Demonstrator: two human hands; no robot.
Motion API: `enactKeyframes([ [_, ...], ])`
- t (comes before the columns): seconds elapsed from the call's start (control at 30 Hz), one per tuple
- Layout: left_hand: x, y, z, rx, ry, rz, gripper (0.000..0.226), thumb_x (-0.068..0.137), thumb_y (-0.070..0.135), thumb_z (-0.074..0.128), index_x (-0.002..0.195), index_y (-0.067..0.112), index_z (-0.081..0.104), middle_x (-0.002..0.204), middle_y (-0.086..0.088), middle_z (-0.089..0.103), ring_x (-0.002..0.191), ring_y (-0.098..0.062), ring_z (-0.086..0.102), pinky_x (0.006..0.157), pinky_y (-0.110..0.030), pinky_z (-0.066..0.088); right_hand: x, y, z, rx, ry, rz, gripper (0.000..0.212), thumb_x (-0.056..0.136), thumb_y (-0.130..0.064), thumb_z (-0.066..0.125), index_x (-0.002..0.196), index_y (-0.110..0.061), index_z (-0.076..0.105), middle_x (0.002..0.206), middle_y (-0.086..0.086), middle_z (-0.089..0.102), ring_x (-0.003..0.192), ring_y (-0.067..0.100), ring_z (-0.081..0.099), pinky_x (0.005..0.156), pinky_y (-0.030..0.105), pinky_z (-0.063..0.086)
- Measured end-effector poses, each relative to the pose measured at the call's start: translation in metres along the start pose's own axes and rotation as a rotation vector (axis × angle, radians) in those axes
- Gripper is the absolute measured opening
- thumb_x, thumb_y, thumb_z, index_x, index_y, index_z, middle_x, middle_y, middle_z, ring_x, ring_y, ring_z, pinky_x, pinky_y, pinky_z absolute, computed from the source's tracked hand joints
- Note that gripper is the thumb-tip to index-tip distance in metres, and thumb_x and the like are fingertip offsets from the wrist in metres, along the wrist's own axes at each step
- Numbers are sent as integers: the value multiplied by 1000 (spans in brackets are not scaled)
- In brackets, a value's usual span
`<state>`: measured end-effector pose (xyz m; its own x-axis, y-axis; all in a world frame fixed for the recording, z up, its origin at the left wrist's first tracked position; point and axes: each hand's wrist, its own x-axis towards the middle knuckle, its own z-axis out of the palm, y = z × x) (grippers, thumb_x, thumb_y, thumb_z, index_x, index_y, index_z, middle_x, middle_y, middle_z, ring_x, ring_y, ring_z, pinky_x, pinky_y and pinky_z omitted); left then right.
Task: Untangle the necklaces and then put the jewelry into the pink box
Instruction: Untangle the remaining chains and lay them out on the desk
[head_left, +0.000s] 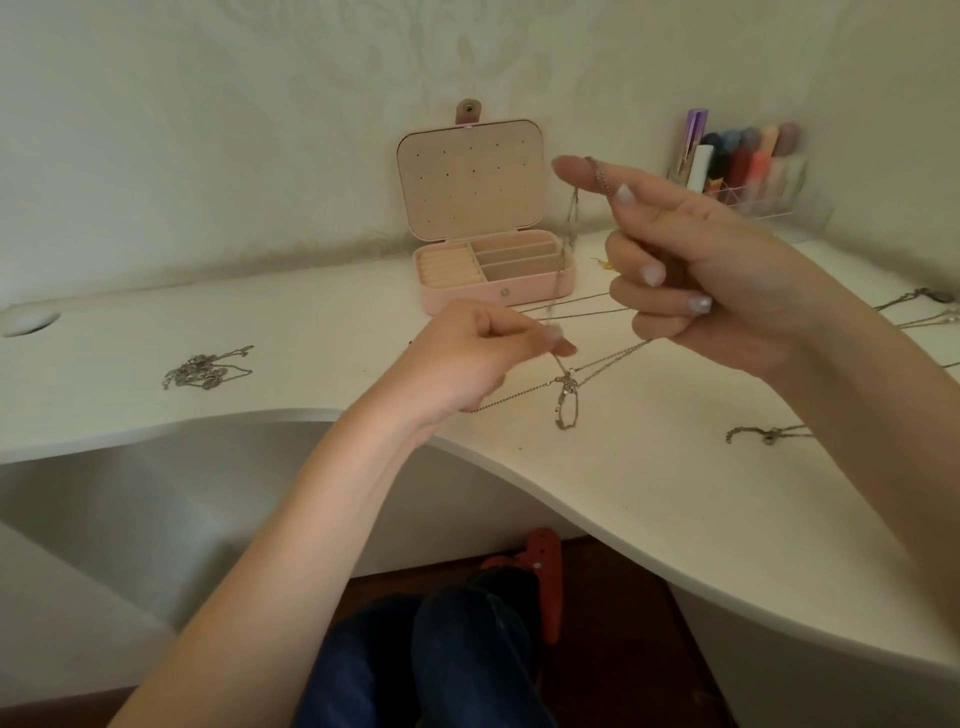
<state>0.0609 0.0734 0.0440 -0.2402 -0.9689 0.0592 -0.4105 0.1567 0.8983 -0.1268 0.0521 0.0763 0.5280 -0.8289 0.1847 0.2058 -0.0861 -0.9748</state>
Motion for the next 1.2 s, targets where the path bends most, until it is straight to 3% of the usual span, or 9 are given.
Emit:
enactKeyframes([
  [0.17,9,-10,-4,-291,430,-102,25,94,11,40,74,15,54,42,11,24,33,-7,19,36,-11,16,-2,0,2,-43,-74,76,39,90,-32,46,128,-32,56,46,-5,40,33,3,18,39,17,10],
  [0.37,12,-18,-14,-652,724,-134,29,102,19,35,75,15,43,44,8,23,33,-7,20,34,-14,23,-2,3,4,-136,-149,128,29,87,-29,49,108,-24,69,40,-4,37,34,5,21,40,19,11],
  [0.5,12,-18,-19,-931,589,-187,34,105,24,30,73,16,39,42,8,29,32,-6,27,31,-14,22,0,4,3,-132,-100,125,27,87,-30,49,100,-23,72,41,-4,36,36,6,20,40,18,11],
  [0.63,2,-18,-17,-637,247,-198,53,102,47,24,84,10,58,79,-5,72,33,-10,42,28,-13,17,1,1,0,13,-19,86,27,89,-30,48,106,-25,68,41,-7,34,34,3,20,37,16,9],
  [0.73,-2,-17,-16,-517,-45,-145,73,98,57,10,105,8,64,105,-10,72,31,-12,45,27,-11,17,0,-1,-1,63,19,67,27,89,-32,48,107,-29,67,40,-9,33,32,2,20,37,16,9],
  [0.87,-4,-16,-10,-552,-293,-69,67,94,54,17,100,9,66,92,-7,72,28,-10,43,29,-13,12,0,-1,-2,96,35,64,29,91,-32,46,113,-31,64,40,-10,32,32,1,20,36,16,9],
  [1.0,-4,-18,-11,-590,-230,-53,30,92,30,49,68,16,40,54,5,41,30,-3,25,33,-14,9,0,-3,-6,140,57,54,29,94,-30,43,117,-33,61,40,-9,30,31,0,20,36,15,10],
  [1.1,2,-21,-10,-462,26,-47,39,87,-6,54,71,19,29,49,8,31,31,-4,24,34,-14,16,1,-2,-5,126,47,63,32,95,-29,43,121,-31,60,41,-10,30,32,1,19,36,16,10],
  [1.2,6,-28,-6,-325,203,-36,45,83,-17,53,75,18,26,57,5,28,35,-6,26,35,-17,23,0,1,-1,96,20,89,35,91,-30,46,123,-31,60,42,-9,30,33,1,18,38,18,8],
])
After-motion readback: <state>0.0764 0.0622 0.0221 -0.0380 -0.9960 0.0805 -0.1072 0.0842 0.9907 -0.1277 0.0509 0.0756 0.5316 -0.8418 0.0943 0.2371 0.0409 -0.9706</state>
